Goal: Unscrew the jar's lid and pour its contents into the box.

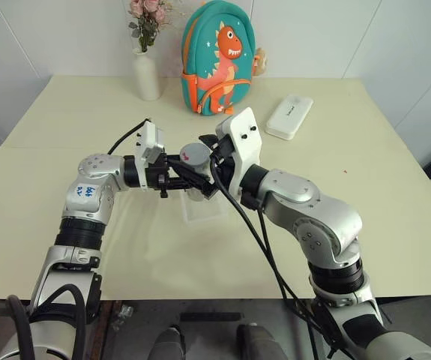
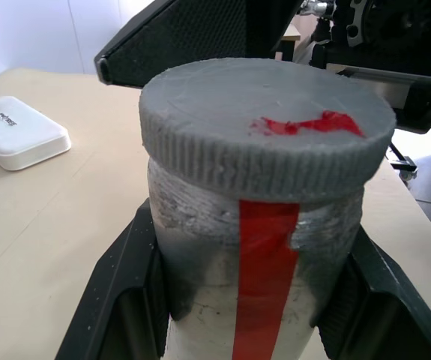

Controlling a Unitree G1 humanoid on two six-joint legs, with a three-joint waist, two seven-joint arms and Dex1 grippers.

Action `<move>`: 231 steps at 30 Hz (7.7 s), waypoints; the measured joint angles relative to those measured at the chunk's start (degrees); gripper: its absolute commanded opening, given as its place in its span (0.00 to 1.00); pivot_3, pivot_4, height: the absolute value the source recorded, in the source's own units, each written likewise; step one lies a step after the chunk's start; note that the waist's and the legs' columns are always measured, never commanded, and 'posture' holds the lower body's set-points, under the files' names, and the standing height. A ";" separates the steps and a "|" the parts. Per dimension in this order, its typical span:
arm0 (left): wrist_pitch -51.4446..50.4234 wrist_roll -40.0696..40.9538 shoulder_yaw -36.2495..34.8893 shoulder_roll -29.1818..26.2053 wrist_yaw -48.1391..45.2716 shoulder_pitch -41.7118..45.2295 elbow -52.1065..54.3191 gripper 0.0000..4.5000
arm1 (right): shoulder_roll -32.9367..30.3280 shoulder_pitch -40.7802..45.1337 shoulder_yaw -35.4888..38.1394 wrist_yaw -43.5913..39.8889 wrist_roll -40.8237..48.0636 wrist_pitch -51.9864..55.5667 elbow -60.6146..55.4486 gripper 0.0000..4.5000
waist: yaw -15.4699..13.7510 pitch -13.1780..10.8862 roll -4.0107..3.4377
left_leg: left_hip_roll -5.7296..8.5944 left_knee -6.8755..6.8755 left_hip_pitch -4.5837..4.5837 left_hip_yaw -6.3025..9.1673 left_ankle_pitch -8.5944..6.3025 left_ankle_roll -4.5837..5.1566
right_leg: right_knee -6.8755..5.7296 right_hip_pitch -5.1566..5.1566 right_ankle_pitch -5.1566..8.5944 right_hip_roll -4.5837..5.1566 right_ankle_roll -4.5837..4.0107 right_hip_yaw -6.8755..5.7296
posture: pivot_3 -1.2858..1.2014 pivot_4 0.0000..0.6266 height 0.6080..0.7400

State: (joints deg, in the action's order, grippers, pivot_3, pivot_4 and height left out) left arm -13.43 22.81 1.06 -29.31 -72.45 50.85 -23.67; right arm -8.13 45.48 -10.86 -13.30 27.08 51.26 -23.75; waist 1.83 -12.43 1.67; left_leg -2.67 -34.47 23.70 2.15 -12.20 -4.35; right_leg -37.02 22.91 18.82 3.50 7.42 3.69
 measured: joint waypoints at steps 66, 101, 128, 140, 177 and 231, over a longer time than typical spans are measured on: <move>-4.19 4.01 -1.21 -0.82 -2.18 -4.13 12.06 0.44 | -4.87 5.47 4.43 -39.78 3.18 -12.21 14.17 0.99 | 0.18 0.00 -0.01 | -0.01 -0.55 0.53 0.04 0.01 -0.02 | -0.57 0.61 0.00 -0.04 -0.01 0.01 | 0.52 0.24 1.00; -6.36 5.63 -2.42 -0.72 1.20 -9.31 18.83 0.44 | -7.21 7.90 0.57 -41.55 -1.57 -18.90 20.18 0.99 | 0.18 -0.01 -0.01 | -0.03 -0.57 0.52 0.07 0.02 -0.03 | -0.60 0.61 0.00 -0.06 -0.01 0.01 | 0.52 0.24 1.00; -4.12 6.15 -4.59 -2.91 2.08 -11.49 17.93 0.44 | -18.04 5.75 4.58 -42.89 3.84 -14.08 15.92 0.99 | -0.16 -0.01 -0.01 | -0.02 -0.57 0.53 0.06 0.02 -0.03 | -0.50 0.58 0.01 -0.05 -0.02 0.01 | 0.52 0.24 1.00; -2.26 6.14 -4.17 -1.78 1.33 -11.01 14.62 0.44 | -14.38 6.86 6.94 -38.90 9.31 -10.05 11.65 0.99 | 0.07 -0.01 -0.01 | -0.03 -0.57 0.51 0.07 0.02 -0.03 | -0.56 0.59 0.00 -0.07 -0.03 0.01 | 0.52 0.24 1.00; -5.43 5.99 -1.14 -2.76 -1.58 -8.40 16.57 0.44 | -7.49 7.95 0.00 -37.10 1.05 -16.94 19.20 0.99 | 0.09 -0.01 -0.01 | -0.03 -0.57 0.52 0.06 0.02 -0.03 | -0.56 0.60 0.00 -0.06 -0.03 0.01 | 0.52 0.24 1.00; -5.16 5.92 -1.44 -3.10 -1.30 -7.67 14.62 0.44 | -6.97 7.47 0.57 -32.71 4.16 -12.58 14.31 0.99 | 0.02 -0.01 -0.01 | -0.04 -0.56 0.53 0.06 0.02 -0.03 | -0.54 0.60 0.00 -0.07 -0.04 0.01 | 0.52 0.24 1.00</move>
State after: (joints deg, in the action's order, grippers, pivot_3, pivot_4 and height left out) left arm -18.59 28.73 -0.39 -32.41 -73.75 43.19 -9.05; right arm -15.10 52.95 -10.29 -46.01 31.24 38.68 -9.44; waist 1.85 -12.44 1.66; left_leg -2.71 -35.03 24.23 2.22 -12.19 -4.38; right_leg -37.56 23.51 18.82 3.42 7.37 3.70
